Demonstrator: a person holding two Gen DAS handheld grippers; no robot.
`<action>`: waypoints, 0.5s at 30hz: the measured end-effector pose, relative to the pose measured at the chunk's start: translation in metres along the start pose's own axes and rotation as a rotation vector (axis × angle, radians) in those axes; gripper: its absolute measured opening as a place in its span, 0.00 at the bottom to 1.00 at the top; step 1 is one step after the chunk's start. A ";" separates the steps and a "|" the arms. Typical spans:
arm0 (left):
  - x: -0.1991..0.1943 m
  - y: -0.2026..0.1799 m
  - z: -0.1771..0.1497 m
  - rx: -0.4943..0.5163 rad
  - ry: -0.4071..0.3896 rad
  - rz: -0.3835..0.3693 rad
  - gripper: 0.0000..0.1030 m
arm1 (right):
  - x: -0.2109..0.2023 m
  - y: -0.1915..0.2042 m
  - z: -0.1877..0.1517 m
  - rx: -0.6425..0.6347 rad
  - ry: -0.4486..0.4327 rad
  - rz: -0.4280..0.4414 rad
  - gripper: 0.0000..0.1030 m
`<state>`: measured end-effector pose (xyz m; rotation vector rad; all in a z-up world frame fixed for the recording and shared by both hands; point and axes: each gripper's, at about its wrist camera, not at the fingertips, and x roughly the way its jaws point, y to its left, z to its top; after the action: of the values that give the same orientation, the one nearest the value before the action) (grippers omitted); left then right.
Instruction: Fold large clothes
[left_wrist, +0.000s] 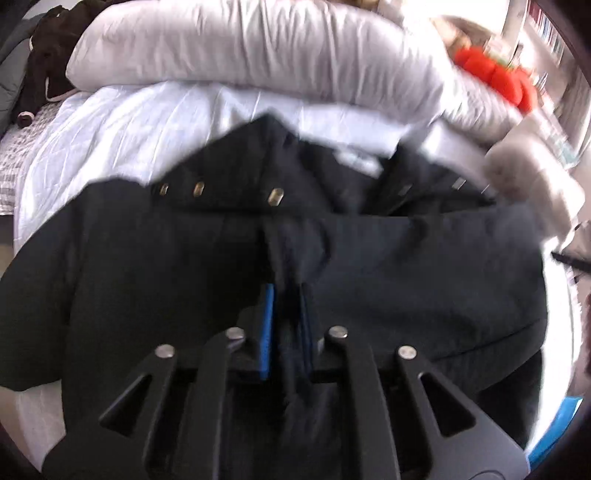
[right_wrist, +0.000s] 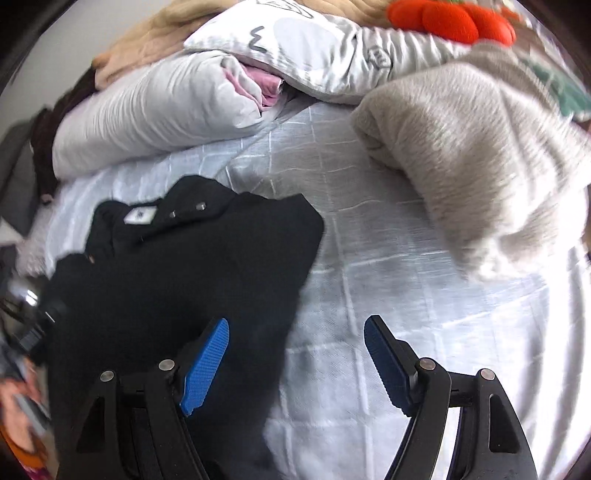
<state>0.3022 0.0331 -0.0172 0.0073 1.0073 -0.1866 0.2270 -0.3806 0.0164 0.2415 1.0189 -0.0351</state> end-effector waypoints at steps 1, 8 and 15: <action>-0.001 -0.001 -0.004 0.017 -0.023 0.018 0.14 | 0.006 -0.004 0.003 0.034 -0.005 0.046 0.75; -0.014 -0.026 -0.014 0.084 -0.117 -0.093 0.19 | 0.044 -0.022 0.022 0.267 0.003 0.241 0.07; 0.036 -0.063 -0.023 0.165 0.010 -0.112 0.21 | 0.017 -0.009 0.056 0.099 -0.100 -0.056 0.06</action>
<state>0.2919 -0.0321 -0.0547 0.1023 1.0006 -0.3717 0.2818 -0.4005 0.0286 0.2986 0.9257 -0.1471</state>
